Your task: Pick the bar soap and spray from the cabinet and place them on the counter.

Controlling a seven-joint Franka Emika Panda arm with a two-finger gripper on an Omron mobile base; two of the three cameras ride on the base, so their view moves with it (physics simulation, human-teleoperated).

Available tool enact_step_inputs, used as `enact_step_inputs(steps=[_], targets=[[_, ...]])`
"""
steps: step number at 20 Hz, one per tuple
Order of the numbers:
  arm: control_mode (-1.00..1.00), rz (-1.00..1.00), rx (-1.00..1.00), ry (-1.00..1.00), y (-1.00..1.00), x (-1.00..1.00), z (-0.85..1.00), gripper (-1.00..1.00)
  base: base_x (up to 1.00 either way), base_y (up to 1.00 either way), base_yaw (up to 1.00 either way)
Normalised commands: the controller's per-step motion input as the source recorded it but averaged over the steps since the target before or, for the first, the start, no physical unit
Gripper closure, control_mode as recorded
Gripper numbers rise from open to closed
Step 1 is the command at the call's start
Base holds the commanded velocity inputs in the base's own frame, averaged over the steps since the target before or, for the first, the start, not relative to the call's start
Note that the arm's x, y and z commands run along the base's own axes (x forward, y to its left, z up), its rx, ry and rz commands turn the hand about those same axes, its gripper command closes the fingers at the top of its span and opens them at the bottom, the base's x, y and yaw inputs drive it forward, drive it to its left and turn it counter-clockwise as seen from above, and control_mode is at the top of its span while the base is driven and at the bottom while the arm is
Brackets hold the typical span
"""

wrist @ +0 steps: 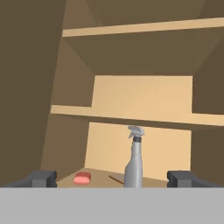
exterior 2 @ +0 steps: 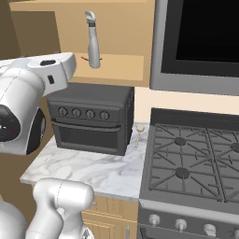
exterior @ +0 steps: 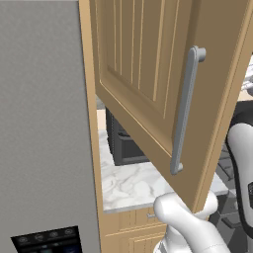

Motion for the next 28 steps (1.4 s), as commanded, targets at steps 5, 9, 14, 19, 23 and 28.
enact_step_inputs(steps=[5,9,14,19,23,28], targets=[[-1.0,0.0,0.03,-0.01,0.0,0.23,0.0,-1.0,0.0,0.0,0.0],[-1.0,0.0,0.04,0.0,0.0,0.33,0.0,-1.0,0.0,0.0,0.0],[-1.0,0.0,0.04,0.0,0.0,0.33,0.0,-1.0,0.0,0.0,0.0],[-1.0,0.0,0.03,0.0,0.0,0.38,0.0,-1.0,0.0,0.0,0.0],[-1.0,0.0,0.01,0.01,0.0,0.4,0.0,-1.0,0.0,0.0,0.0],[-1.0,0.0,0.0,0.03,0.0,0.36,0.0,-1.0,0.0,0.0,0.0]])
